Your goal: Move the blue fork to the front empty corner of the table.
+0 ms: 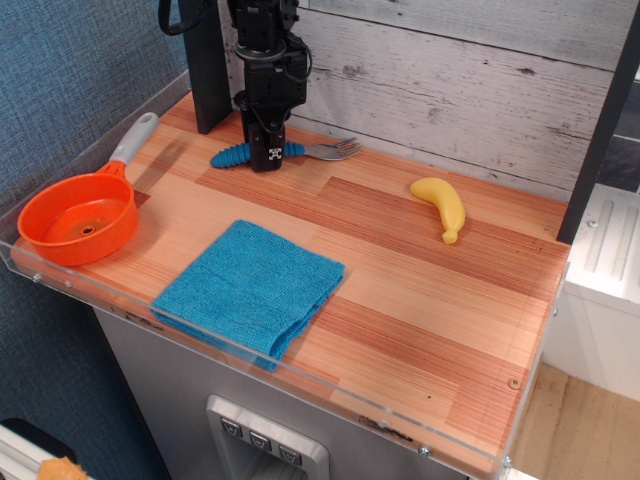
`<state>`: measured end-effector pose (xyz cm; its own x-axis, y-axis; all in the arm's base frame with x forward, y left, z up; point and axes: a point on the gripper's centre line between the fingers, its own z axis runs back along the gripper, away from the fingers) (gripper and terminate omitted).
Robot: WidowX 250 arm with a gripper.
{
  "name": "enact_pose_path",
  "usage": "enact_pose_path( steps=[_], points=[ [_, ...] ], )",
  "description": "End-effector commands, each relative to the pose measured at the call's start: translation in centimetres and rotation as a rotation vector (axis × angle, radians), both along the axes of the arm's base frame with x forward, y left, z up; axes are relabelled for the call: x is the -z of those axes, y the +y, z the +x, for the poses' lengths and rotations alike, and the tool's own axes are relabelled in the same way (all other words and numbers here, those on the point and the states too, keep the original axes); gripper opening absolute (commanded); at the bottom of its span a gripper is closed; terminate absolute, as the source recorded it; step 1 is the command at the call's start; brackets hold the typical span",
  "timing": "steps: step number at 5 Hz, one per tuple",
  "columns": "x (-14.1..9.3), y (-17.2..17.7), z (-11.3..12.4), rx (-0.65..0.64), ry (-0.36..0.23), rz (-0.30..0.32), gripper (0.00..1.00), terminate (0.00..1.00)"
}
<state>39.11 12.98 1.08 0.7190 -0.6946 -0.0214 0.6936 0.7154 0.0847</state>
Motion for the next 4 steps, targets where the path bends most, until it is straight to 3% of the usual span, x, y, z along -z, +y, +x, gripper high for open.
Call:
enact_pose_path(
  steps=[1, 2, 4],
  points=[
    [-5.6, -1.0, -0.6, -0.031, -0.111, 0.028, 0.0, 0.0],
    [-7.4, -2.0, -1.3, -0.102, -0.132, 0.029, 0.0, 0.0],
    [-8.8, -4.5, -3.3, -0.353, -0.079, 0.031, 0.0, 0.0]
  ],
)
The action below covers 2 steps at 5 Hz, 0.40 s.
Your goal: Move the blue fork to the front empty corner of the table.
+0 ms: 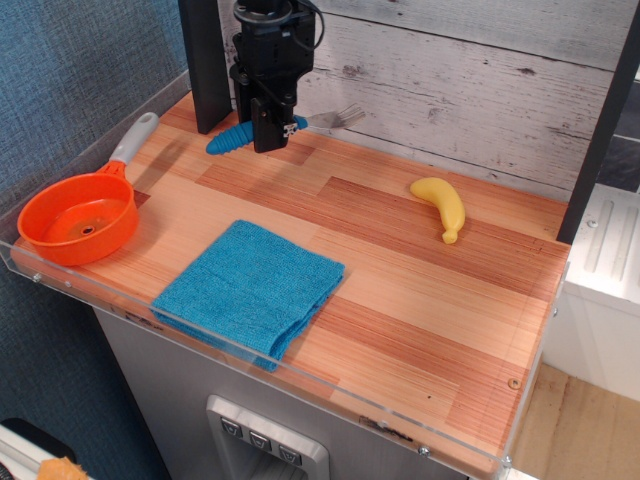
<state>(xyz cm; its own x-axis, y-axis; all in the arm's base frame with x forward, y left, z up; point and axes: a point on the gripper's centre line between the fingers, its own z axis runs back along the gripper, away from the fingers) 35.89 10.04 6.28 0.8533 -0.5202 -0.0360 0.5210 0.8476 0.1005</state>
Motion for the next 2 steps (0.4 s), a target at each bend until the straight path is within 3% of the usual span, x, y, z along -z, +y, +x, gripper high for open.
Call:
enact_pose_path(
  steps=[1, 2],
  points=[
    [-3.4, -4.2, -2.6, -0.275, -0.085, -0.102, 0.0, 0.0],
    [-3.3, -6.9, -5.3, -0.412, -0.106, -0.157, 0.0, 0.0]
  ],
)
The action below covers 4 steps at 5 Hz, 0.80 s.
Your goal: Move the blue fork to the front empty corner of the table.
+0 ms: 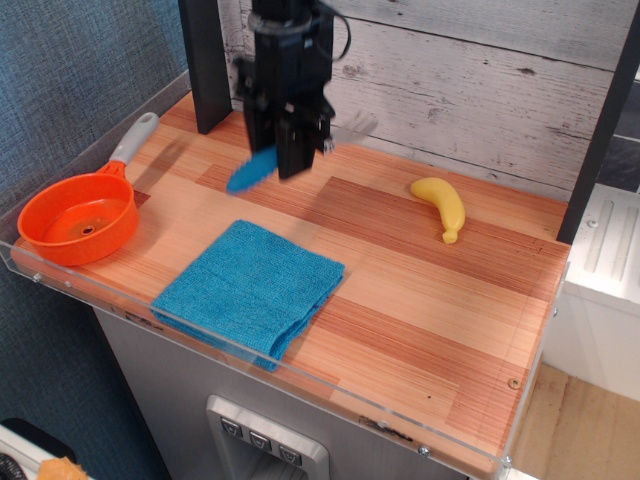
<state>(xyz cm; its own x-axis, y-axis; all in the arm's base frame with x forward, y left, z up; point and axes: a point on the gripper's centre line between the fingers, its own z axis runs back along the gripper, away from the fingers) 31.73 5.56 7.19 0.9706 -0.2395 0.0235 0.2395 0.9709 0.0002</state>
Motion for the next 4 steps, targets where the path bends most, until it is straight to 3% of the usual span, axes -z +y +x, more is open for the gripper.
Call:
enact_pose_path(
  steps=[1, 2, 3, 4],
  points=[
    [-1.7, -5.1, -3.1, -0.128, -0.112, -0.022, 0.0, 0.0],
    [-0.9, -7.7, -4.0, -0.175, -0.158, -0.045, 0.0, 0.0],
    [0.8, -9.7, -4.2, -0.187, -0.144, -0.101, 0.0, 0.0],
    [1.9, -11.3, -4.6, -0.24, -0.163, -0.113, 0.0, 0.0]
  ],
)
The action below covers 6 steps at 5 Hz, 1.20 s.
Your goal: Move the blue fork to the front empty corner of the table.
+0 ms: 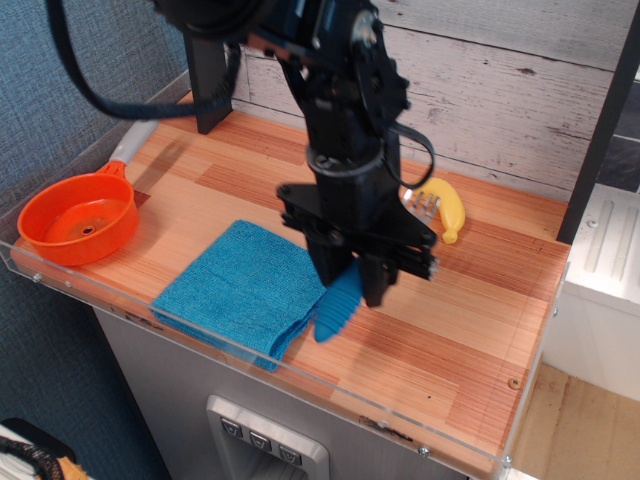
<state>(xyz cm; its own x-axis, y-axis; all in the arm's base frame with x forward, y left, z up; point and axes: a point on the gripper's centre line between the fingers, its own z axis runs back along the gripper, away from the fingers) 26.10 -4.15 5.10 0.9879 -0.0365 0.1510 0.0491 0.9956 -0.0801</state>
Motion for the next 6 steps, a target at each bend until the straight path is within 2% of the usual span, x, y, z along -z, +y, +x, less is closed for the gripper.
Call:
enact_pose_path(
  steps=[1, 2, 4, 6],
  points=[
    [0.2, -2.1, 1.2, -0.109, -0.084, -0.061, 0.0, 0.0],
    [1.1, -2.4, 1.4, -0.14, -0.068, -0.076, 0.0, 0.0],
    [3.1, -3.1, 1.0, -0.168, -0.027, -0.049, 0.0, 0.0],
    [3.7, -2.5, 1.1, -0.178, 0.014, -0.055, 0.0, 0.0]
  ],
)
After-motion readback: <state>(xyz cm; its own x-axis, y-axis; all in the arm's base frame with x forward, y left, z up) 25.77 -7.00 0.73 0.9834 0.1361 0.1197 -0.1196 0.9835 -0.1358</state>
